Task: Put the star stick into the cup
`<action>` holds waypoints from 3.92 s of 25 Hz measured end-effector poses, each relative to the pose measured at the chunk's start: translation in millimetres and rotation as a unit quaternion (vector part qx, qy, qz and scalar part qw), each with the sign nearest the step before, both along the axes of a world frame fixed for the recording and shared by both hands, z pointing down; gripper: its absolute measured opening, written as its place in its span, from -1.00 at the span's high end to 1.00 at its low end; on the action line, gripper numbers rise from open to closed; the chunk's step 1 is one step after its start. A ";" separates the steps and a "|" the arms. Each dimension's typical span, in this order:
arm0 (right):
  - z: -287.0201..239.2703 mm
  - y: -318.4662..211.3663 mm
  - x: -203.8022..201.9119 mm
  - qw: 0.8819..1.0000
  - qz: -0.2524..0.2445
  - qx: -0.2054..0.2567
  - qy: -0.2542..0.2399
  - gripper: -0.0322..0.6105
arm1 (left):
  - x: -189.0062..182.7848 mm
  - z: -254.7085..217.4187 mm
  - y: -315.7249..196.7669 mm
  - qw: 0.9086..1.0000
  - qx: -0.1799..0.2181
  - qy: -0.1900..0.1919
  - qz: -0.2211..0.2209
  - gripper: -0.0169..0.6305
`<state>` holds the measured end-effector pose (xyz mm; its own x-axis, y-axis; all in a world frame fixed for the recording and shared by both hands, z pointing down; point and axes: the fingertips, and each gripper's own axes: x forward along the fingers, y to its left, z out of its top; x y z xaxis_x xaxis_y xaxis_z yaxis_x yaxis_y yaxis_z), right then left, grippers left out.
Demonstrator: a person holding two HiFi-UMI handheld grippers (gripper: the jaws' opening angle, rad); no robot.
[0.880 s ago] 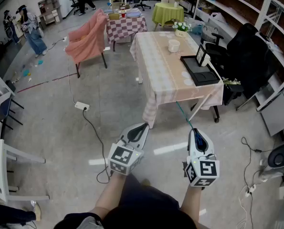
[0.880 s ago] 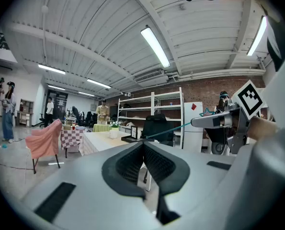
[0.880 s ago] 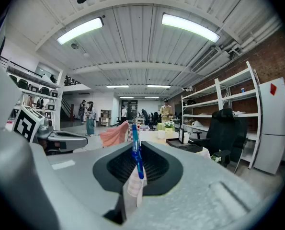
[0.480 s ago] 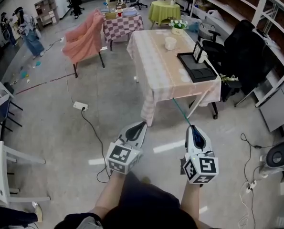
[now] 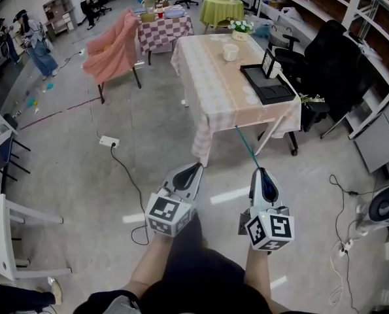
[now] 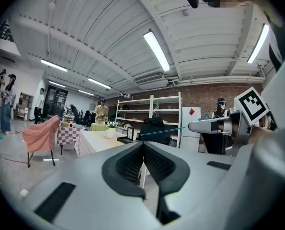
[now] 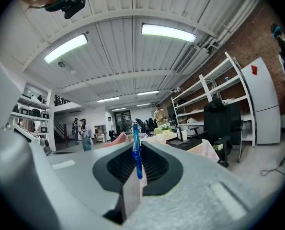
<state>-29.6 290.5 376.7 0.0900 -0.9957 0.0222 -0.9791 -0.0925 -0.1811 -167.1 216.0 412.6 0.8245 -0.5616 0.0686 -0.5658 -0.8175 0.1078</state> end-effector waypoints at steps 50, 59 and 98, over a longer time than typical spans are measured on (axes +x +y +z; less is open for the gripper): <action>6.8 -198.8 103.5 0.999 0.003 -0.040 -0.004 0.83 | 124.5 -4.8 -195.3 1.000 -0.023 -0.005 0.018 0.92; 0.5 -236.8 120.3 0.999 0.016 -0.035 -0.008 0.83 | 148.2 -1.9 -237.6 0.999 -0.031 0.001 0.035 0.92; -0.8 -338.3 153.9 0.999 0.024 -0.022 -0.010 0.83 | 181.8 3.1 -333.5 0.998 -0.022 -0.004 0.053 0.92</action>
<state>124.3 -47.8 375.9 0.1370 -0.9883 0.0674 -0.9697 -0.1477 -0.1946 14.8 -117.5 415.7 0.8788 -0.4671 0.0982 -0.4769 -0.8676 0.1411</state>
